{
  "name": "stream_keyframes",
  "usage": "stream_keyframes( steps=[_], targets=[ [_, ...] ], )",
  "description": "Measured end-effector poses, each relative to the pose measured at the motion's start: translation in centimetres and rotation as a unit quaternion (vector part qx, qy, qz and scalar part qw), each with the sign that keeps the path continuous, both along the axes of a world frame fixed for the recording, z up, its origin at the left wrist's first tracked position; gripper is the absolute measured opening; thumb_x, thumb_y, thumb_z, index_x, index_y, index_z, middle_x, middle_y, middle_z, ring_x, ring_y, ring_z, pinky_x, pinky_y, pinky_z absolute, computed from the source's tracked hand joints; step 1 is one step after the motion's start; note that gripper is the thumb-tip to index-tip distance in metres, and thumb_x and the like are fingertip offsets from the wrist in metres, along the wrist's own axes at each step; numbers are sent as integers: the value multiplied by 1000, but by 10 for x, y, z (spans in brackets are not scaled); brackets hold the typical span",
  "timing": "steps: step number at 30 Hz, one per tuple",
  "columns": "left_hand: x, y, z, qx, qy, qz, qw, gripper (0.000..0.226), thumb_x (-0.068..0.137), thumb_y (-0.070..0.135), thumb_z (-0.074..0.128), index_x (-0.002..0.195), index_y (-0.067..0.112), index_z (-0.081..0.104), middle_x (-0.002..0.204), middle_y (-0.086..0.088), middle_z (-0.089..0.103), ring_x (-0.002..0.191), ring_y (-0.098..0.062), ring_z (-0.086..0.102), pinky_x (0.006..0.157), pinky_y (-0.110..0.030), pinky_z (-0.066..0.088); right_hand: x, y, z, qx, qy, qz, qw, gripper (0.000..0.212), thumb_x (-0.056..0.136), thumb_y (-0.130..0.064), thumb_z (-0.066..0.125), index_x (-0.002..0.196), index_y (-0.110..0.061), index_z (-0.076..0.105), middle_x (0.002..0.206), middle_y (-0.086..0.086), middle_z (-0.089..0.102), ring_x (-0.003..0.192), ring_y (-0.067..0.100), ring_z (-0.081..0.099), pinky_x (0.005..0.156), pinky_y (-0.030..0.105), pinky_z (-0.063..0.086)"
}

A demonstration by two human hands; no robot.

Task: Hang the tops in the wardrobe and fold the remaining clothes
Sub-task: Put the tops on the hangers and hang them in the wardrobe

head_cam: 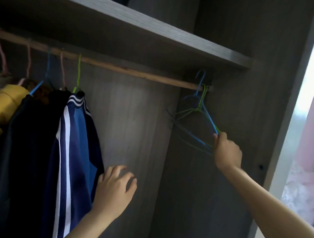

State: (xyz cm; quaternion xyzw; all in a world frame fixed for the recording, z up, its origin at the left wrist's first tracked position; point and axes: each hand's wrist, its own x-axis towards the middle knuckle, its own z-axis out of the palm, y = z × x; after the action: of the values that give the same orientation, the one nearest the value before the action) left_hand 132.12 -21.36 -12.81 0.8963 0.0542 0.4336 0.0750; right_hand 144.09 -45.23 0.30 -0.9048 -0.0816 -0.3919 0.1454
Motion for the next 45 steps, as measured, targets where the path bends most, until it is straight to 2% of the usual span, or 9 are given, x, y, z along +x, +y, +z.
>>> stream_keyframes(
  steps=[6, 11, 14, 18, 21, 26, 38, 42, 45],
  targets=[
    [11, 7, -5, -106, -14, -75, 991, 44, 83, 40, 55, 114, 10, 65, 111, -13, 63, 102, -35, 60, 73, -46, 52, -11, -6, -15, 9, -17, 25, 999, 35, 102, -30, 31, 104, 0, 49, 96, 27, 64, 91, 47, 57, 64, 41, 32],
    [28, -11, -14, -115, 35, -89, 989, 102, 76, 28, 76, 149, 26, 6, 146, -25, 30, 129, -44, 35, 94, -54, 43, -41, -38, -40, 54, -100, 57, 992, 32, 99, -24, 44, 91, 6, 53, 69, 32, 60, 68, 52, 55, 56, 39, 29],
    [44, -30, -26, -88, -26, -109, 990, 112, 54, 18, 89, 144, 17, 22, 135, -37, 37, 116, -55, 42, 78, -64, 46, -70, -69, -54, 45, -98, 69, 992, 50, 91, -43, 38, 83, 4, 54, 54, 24, 48, 55, 46, 52, 54, 37, 33],
    [59, -62, -36, -119, -131, -144, 974, 106, 55, 9, 88, 141, 12, 26, 139, -41, 27, 122, -56, 28, 90, -68, 33, -118, -115, -80, 11, -70, 74, 995, 56, 84, -49, 30, 82, -1, 59, 52, 0, 40, 49, 32, 41, 50, 36, 36],
    [68, -82, -49, -113, -152, -198, 962, 91, 69, 23, 80, 141, 12, 25, 141, -43, 20, 125, -59, 21, 98, -68, 24, -156, -152, -99, -35, -67, 49, 996, 29, 91, -44, 35, 84, -19, 48, 52, -5, 35, 55, 27, 35, 48, 33, 31],
    [72, -135, -87, -40, -114, -290, 949, 74, 77, 47, 51, 136, 6, 31, 138, -41, 26, 126, -55, 26, 98, -65, 26, -228, -217, -135, -31, -44, -12, 998, 33, 99, -48, 27, 84, -22, 41, 56, -17, 28, 53, 8, 27, 45, 15, 22],
    [-13, -343, -138, 40, 10, -512, 858, 82, 85, 74, 14, 145, 17, 19, 115, -24, 39, 98, -40, 40, 78, -56, 36, -433, -381, -222, -74, -23, -283, 956, 34, 102, -44, 23, 83, -22, 43, 49, -10, 52, 37, 2, 45, 38, 10, 25],
    [-39, -415, -152, 67, -21, -537, 840, 92, 75, 70, 38, 147, 16, 16, 111, -23, 40, 96, -39, 41, 77, -57, 38, -480, -436, -247, -83, -10, -352, 932, 36, 100, -48, 23, 81, -27, 45, 55, -10, 57, 41, 6, 52, 38, 12, 29],
    [-62, -464, -166, 86, -16, -570, 817, 119, 45, 51, 83, 141, 13, 24, 108, -21, 41, 95, -36, 41, 74, -53, 39, -506, -462, -260, -71, -2, -382, 922, 55, 100, -51, 24, 79, -17, 63, 64, -6, 64, 51, 12, 61, 37, 19, 43]
  ],
)
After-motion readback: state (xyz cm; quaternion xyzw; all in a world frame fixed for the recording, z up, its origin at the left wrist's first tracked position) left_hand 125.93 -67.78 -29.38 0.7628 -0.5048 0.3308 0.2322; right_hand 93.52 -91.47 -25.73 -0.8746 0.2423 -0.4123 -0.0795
